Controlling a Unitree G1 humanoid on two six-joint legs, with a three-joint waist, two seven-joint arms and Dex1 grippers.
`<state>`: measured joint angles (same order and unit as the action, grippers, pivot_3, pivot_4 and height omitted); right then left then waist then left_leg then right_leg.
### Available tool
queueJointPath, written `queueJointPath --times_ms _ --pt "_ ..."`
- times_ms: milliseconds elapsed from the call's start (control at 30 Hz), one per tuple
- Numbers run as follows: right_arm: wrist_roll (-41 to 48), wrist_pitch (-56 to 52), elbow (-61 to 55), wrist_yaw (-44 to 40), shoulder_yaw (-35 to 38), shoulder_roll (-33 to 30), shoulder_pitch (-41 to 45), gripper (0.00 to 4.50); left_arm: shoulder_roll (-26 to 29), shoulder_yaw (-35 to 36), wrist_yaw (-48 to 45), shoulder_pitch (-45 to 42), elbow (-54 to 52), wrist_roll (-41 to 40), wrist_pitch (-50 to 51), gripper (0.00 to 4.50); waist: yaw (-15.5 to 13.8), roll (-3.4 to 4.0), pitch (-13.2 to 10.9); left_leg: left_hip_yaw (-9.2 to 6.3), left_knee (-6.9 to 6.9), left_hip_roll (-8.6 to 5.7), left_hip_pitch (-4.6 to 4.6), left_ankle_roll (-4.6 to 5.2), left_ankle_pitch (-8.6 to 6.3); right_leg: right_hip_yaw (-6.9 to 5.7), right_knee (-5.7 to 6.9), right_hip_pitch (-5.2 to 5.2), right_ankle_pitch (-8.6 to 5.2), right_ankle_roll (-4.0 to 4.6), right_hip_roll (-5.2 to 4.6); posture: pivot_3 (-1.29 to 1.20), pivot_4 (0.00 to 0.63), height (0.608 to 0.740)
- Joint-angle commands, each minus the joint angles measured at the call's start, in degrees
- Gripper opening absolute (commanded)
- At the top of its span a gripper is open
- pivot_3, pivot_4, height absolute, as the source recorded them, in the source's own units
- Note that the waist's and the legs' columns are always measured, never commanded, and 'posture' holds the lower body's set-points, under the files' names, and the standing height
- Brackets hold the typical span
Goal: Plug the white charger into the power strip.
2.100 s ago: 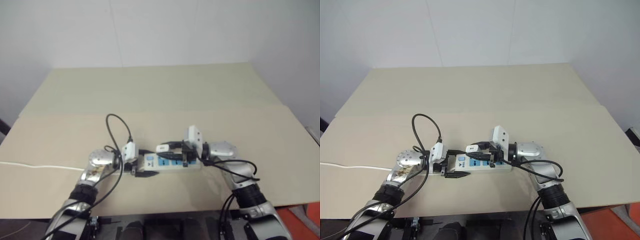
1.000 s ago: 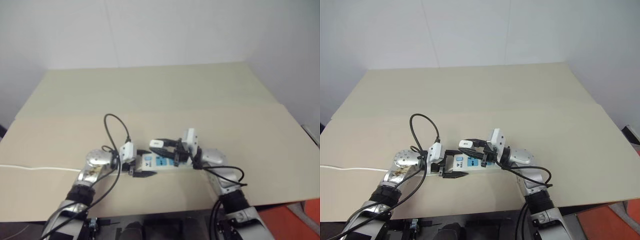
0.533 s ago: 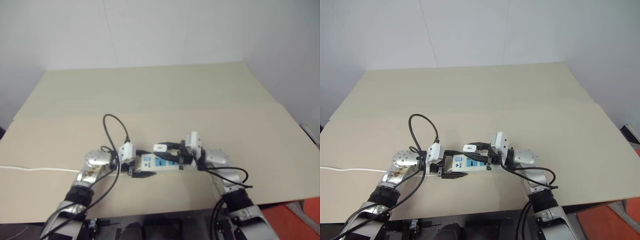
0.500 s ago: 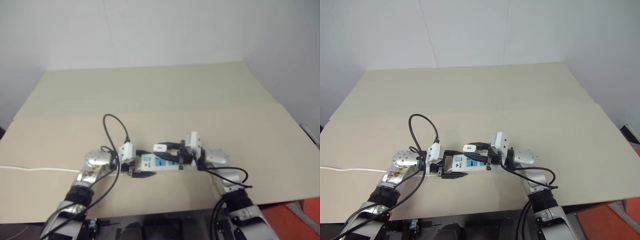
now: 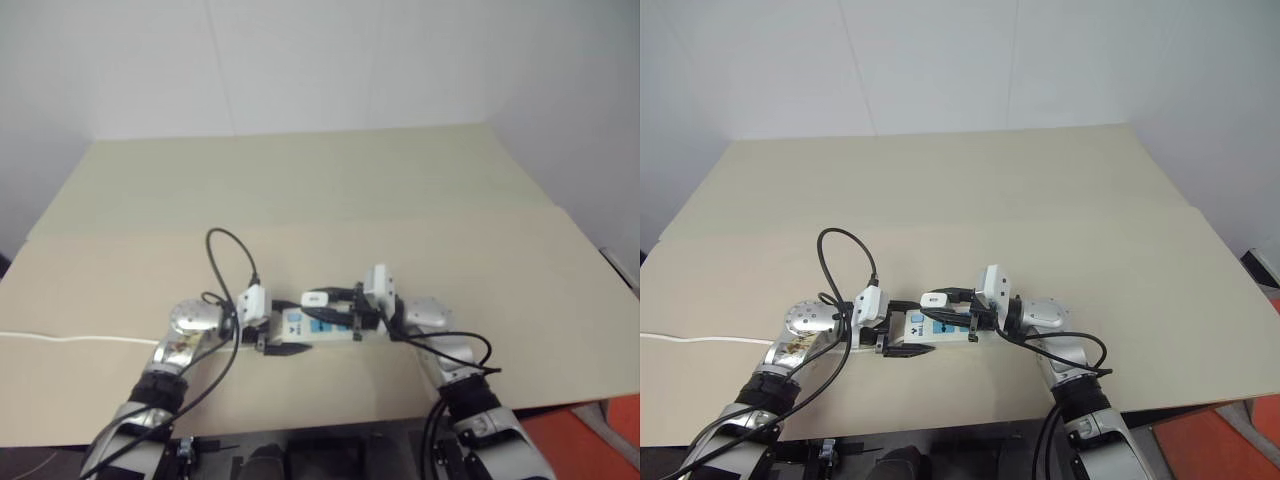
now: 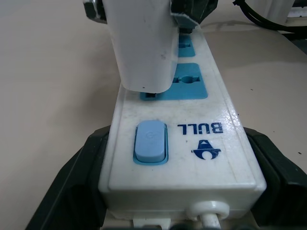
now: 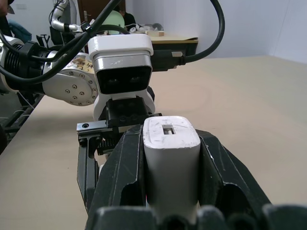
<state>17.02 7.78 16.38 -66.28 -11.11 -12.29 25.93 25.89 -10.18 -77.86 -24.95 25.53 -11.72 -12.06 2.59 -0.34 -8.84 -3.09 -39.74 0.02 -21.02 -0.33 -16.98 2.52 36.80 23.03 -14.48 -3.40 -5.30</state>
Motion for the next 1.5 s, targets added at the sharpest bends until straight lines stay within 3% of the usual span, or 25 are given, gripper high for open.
queueJointPath --times_ms 33,400,633,1300,1500 --pt "-0.2 -0.3 0.9 -1.2 -0.5 -0.5 0.6 1.13 0.9 -1.8 -0.9 1.4 0.8 1.6 0.6 3.34 0.0 0.0 0.0 0.0 0.0 0.0 0.0 0.0 0.0 0.0 0.0 0.0 0.0 0.0 0.0 0.0 0.15 0.74" --pt "-2.4 -1.8 8.2 -5.1 -1.2 -6.1 -0.1 1.13 1.6 -1.8 -0.2 2.0 -0.4 1.4 0.7 3.34 -0.4 0.0 0.1 -0.01 0.01 -0.01 0.07 0.0 0.0 -0.02 -0.04 -0.1 0.0 0.0 -0.01 0.0 0.15 0.74" --pt "-3.7 -1.0 11.6 -5.2 -1.4 -8.5 -0.8 1.13 1.9 -1.8 0.5 1.9 -0.2 1.4 0.5 3.34 -0.5 -0.02 0.2 -0.01 0.22 0.0 0.82 0.04 -0.03 -0.04 -0.34 -0.91 -0.02 0.0 -0.02 0.0 0.15 0.74" --pt "-5.8 -0.9 12.3 -3.0 -5.5 -8.4 0.1 1.13 2.4 -1.8 1.4 2.9 -1.6 0.9 1.0 3.34 -0.3 -0.36 1.0 0.01 0.66 0.04 1.0 0.04 -0.02 0.0 -0.56 -0.94 -0.02 0.01 -0.01 0.0 0.15 0.74" --pt "-5.8 -1.5 10.0 -2.9 -6.0 -8.5 0.1 2.98 2.0 -1.9 1.6 2.8 -1.4 0.9 1.1 3.34 -0.3 -0.68 1.2 0.01 0.77 0.07 1.08 0.03 -0.02 0.0 -0.58 -0.95 -0.04 0.05 0.02 0.0 0.15 0.74"
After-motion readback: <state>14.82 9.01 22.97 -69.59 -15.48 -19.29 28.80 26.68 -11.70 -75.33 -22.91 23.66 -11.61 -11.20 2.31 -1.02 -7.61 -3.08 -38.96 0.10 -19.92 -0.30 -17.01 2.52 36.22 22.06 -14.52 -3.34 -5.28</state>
